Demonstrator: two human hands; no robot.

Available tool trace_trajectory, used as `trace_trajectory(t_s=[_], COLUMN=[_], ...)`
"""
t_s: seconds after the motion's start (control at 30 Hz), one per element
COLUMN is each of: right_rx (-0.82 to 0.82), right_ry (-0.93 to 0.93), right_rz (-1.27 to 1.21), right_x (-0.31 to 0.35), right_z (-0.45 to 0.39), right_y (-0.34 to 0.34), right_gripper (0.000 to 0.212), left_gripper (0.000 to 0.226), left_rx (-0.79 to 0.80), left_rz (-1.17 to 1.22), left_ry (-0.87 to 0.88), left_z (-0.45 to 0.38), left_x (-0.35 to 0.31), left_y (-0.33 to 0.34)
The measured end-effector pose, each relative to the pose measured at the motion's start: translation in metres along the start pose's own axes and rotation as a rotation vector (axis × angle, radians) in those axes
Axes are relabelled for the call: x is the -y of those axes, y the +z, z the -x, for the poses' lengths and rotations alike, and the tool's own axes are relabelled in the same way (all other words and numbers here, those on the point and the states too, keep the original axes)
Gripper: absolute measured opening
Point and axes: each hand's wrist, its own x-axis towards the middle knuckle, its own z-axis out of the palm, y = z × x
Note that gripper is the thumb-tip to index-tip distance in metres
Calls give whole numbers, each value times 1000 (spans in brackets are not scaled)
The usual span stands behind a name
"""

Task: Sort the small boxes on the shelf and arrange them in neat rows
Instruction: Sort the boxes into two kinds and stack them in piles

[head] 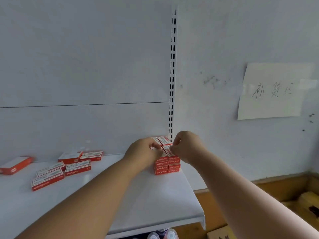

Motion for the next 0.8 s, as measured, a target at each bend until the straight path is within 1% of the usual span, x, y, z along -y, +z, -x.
trace_trajectory(t_s=[0.1, 0.17, 0.33, 0.47, 0.6, 0.67, 0.73, 0.8], right_rx=[-39, -60, -74, -23, 72, 144, 237, 339], right_ry=[-63, -116, -236, -299, -326, -345, -362, -402], right_rz=[-6, -26, -77, -116, -92, -43, 60, 277], right_x=[9, 20, 67, 117, 173, 196, 215, 229], right_z=[-1, -1, 1, 9, 17, 17, 15, 13], right_y=[-1, 1, 21, 51, 89, 112, 131, 148], right_gripper=[3, 4, 8, 8, 6, 11, 23, 31], left_gripper=[11, 10, 15, 15, 19, 22, 28, 26], left_rx=[-83, -111, -94, -119, -119, -88, -38, 21], left_rz=[12, -5, -110, -241, -384, -448, -497, -523], left_ry=[0, 5, 24, -4, -67, -99, -128, -146], left_z=[0, 1, 13, 29, 38, 41, 41, 40], left_x=[7, 14, 46, 89, 143, 169, 190, 205], left_y=[-6, -15, -49, -92, -145, -169, -188, -200])
